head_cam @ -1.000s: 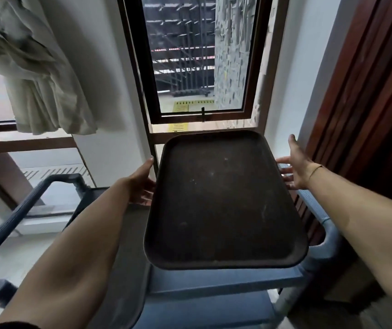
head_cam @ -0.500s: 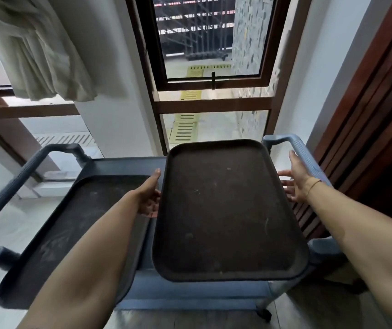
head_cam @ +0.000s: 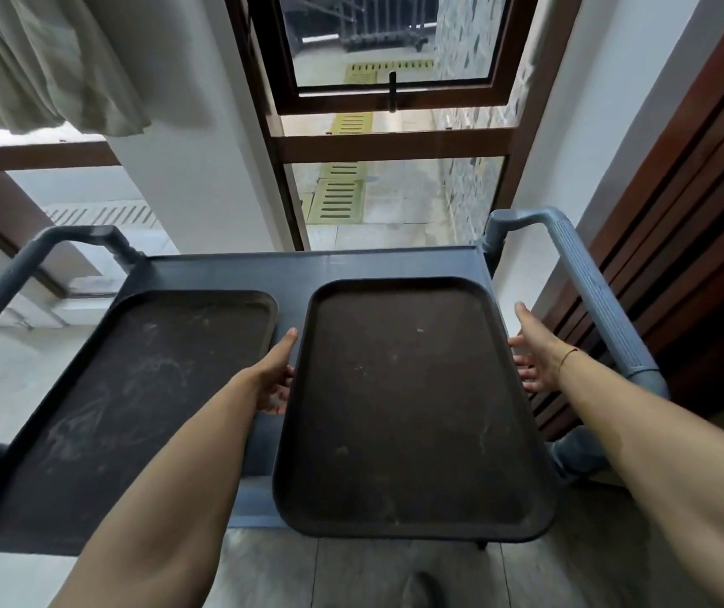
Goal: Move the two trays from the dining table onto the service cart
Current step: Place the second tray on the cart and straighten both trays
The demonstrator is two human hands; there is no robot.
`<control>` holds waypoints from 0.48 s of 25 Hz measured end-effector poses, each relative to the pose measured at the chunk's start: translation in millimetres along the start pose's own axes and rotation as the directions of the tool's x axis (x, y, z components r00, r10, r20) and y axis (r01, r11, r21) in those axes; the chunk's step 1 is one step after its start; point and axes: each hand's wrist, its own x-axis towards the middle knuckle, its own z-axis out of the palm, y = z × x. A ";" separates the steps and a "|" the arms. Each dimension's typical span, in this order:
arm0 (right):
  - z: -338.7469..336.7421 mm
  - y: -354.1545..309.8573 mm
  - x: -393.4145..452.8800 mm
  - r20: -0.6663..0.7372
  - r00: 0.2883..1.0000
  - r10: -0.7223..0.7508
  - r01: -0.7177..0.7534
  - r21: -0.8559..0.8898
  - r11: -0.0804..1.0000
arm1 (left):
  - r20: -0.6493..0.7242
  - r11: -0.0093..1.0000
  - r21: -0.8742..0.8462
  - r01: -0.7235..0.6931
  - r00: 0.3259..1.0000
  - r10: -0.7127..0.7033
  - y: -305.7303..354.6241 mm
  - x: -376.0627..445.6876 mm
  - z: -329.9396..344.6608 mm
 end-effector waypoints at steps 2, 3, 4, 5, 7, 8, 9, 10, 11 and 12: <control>0.1 5.9 5.0 -0.006 1.000 0.009 -0.009 -0.014 1.000 | 0.009 1.000 0.013 -0.002 1.000 0.002 -2.2 6.7 2.2; -0.5 8.5 7.2 -0.010 1.000 0.014 -0.014 -0.018 1.000 | 0.013 1.000 0.020 0.005 1.000 -0.005 -3.4 10.1 3.4; -0.6 10.9 8.2 -0.015 1.000 0.018 -0.018 -0.021 1.000 | 0.020 1.000 0.020 0.015 1.000 -0.016 -5.2 13.6 4.4; -0.8 12.3 8.9 -0.023 1.000 0.020 -0.021 -0.022 1.000 | 0.033 1.000 0.013 0.025 0.999 -0.026 -7.3 16.4 5.2; -0.8 13.2 10.1 -0.041 0.999 0.028 -0.029 -0.024 0.999 | 0.057 0.999 -0.005 0.035 0.998 -0.035 -10.9 19.8 6.3; -0.6 13.0 10.7 -0.053 0.998 0.031 -0.032 -0.024 0.999 | 0.063 0.999 -0.004 0.034 0.997 -0.034 -11.8 20.8 7.2; -0.2 13.0 11.3 -0.068 0.997 0.030 -0.031 -0.020 0.999 | 0.065 1.000 -0.003 0.031 0.997 -0.031 -12.8 21.3 8.2; 1.0 13.4 12.8 -0.084 0.996 0.022 -0.024 -0.014 1.000 | 0.060 1.000 -0.005 0.024 0.998 -0.024 -13.6 21.2 9.0; 2.8 14.6 14.4 -0.100 0.995 0.012 -0.013 -0.011 1.000 | 0.052 1.000 -0.010 0.015 0.999 -0.015 -14.9 20.6 9.2; 4.3 15.5 16.1 -0.112 0.994 0.001 -0.003 -0.016 1.000 | 0.045 1.000 -0.013 0.005 0.999 -0.005 -16.0 19.9 9.1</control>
